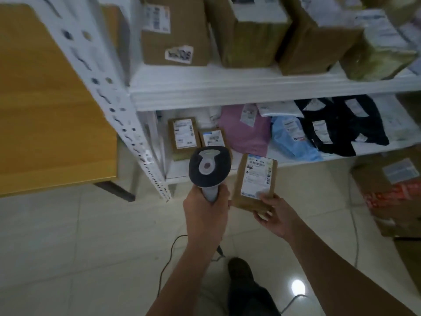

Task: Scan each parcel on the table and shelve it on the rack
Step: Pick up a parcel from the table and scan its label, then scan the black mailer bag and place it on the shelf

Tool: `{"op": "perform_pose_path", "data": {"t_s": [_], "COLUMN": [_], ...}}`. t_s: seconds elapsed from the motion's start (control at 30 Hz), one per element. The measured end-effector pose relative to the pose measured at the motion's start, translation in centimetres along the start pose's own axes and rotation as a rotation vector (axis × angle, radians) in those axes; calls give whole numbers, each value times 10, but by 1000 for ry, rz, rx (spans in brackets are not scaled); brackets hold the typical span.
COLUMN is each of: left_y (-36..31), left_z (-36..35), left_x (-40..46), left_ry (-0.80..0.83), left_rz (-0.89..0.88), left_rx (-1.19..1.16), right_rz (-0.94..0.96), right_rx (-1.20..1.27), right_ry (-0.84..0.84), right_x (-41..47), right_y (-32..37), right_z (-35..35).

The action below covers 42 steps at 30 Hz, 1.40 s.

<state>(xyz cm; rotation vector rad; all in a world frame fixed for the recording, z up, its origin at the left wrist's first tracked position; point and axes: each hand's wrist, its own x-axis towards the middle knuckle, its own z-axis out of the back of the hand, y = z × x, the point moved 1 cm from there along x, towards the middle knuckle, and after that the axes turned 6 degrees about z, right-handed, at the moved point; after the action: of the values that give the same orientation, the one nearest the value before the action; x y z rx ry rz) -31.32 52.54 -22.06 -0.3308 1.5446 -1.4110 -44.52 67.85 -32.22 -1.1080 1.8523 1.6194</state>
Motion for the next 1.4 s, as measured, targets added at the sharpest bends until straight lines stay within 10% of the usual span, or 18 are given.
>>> {"op": "perform_pose_path", "data": {"t_s": [0.37, 0.53, 0.8, 1.1, 1.4], "left_y": [85, 94, 64, -26, -106], "left_z": [-110, -115, -94, 62, 363], "left_x": [92, 103, 83, 2, -57], "left_ry": [-79, -128, -193, -390, -673], "left_rz": [40, 68, 125, 87, -71], "left_rx": [-2, 2, -9, -107, -234], "right_rz": [-45, 234, 493, 1172, 1428], "right_rx": [-176, -191, -942, -1070, -985], "right_ry": [-14, -160, -427, 258, 515], "right_x": [203, 248, 203, -6, -176], "right_y": [28, 44, 39, -10, -84], "right_z": [18, -7, -37, -165, -427]}}
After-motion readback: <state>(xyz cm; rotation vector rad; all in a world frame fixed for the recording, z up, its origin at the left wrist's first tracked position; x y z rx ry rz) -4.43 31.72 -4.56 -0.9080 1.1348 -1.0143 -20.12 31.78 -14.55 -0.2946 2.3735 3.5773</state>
